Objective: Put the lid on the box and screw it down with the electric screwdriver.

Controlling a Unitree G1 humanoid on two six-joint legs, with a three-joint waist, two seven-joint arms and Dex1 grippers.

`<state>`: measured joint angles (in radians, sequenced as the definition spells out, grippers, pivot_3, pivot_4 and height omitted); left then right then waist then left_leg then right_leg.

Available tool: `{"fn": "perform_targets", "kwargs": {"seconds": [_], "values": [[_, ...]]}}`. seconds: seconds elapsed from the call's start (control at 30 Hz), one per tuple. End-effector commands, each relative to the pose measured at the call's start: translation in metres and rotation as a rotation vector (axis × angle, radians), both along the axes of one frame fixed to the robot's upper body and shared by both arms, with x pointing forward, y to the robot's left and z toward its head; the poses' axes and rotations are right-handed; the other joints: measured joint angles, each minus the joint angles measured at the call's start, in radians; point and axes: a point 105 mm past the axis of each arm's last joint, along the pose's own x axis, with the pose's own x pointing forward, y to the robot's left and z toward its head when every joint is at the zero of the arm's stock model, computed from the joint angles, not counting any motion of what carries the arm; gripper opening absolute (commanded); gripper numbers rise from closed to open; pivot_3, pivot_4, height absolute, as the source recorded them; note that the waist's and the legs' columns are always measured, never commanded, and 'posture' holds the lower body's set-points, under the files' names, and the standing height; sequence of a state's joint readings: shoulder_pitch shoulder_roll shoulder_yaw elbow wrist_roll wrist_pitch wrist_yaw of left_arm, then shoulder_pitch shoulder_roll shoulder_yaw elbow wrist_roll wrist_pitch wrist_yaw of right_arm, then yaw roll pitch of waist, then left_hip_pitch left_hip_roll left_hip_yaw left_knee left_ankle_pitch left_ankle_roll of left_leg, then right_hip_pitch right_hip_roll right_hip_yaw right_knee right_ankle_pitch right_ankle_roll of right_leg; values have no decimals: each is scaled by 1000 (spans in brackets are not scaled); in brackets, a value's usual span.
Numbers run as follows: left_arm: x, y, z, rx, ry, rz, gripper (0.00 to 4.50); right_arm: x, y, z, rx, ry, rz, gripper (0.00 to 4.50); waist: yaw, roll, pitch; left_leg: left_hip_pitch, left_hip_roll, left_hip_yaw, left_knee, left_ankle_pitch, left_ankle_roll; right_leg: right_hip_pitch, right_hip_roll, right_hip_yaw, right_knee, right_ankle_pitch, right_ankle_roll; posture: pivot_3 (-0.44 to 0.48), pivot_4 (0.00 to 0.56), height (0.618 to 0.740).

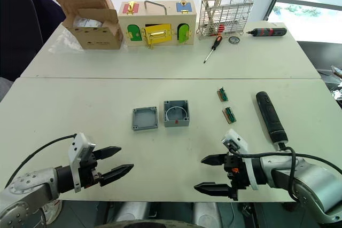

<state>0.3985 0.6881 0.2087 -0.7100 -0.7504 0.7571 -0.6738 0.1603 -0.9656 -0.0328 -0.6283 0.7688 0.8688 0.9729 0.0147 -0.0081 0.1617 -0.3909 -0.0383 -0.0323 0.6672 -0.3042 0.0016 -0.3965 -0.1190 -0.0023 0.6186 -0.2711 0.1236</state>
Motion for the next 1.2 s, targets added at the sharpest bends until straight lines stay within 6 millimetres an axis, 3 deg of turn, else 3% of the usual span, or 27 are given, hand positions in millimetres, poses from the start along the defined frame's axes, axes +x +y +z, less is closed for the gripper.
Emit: {"fn": "perform_targets", "kwargs": {"seconds": [0.03, 0.17, 0.53, 0.63, 0.73, 0.87, 0.97, 1.07, 1.2], "values": [[2, -4, 2, 8, -39, -12, 4500, -2, 4, 4, -15, -39, 30, 4476, 0, 0, 0, 0, 0, 0, 0, 0, 0, 0, 0, 0, 0, 0, 0, 0, 150, 730], [2, -3, 5, -10, -44, -3, 4500, -1, 2, -4, -82, -58, 29, 4476, -1, 0, 0, 0, 0, 0, 0, 0, 0, 0, 0, 0, 0, 0, 0, 0, 150, 730], [14, 17, -10, 91, -78, 36, 4500, 14, 5, 11, 13, -110, -21, 4476, 0, 0, 0, 0, 0, 0, 0, 0, 0, 0, 0, 0, 0, 0, 0, 0, 150, 730], [33, 35, 4, 150, -114, 47, 4500, 17, 0, 21, 3, -99, -46, 4476, 3, 0, 0, 0, 0, 0, 0, 0, 0, 0, 0, 0, 0, 0, 0, 0, 150, 730], [48, 35, 31, 240, -99, -113, 4500, 5, 5, 35, 20, -60, -15, 4476, 16, 0, 0, 0, 0, -2, 1, 0, 0, 0, 1, -1, 2, 1, 1, 0, 150, 730], [85, 19, 82, 395, -190, -324, 4500, 17, 6, 58, 40, -117, -68, 4476, 23, -1, 1, 0, -1, -1, 1, 0, 0, 0, 2, -2, 1, 1, 2, 0, 150, 730], [117, -8, 112, 468, -300, -445, 4500, 25, 5, 60, 6, -167, -100, 4476, 21, -1, 1, 0, -2, 1, 1, 0, 1, 1, 1, -1, 0, 2, 4, 0, 150, 730], [139, -40, 124, 551, -367, -575, 4500, 29, 4, 53, -17, -191, -148, 4476, 23, -2, 1, -2, -5, 1, 2, 0, 1, 0, 2, -2, 0, 2, 5, 0, 150, 730], [143, -99, 120, 528, -343, -768, 4500, 24, 11, 37, -21, -196, -185, 4476, 22, -4, 2, -4, -4, 1, 2, 0, 1, -1, 3, -2, 1, 2, 6, 0, 150, 730]]}}
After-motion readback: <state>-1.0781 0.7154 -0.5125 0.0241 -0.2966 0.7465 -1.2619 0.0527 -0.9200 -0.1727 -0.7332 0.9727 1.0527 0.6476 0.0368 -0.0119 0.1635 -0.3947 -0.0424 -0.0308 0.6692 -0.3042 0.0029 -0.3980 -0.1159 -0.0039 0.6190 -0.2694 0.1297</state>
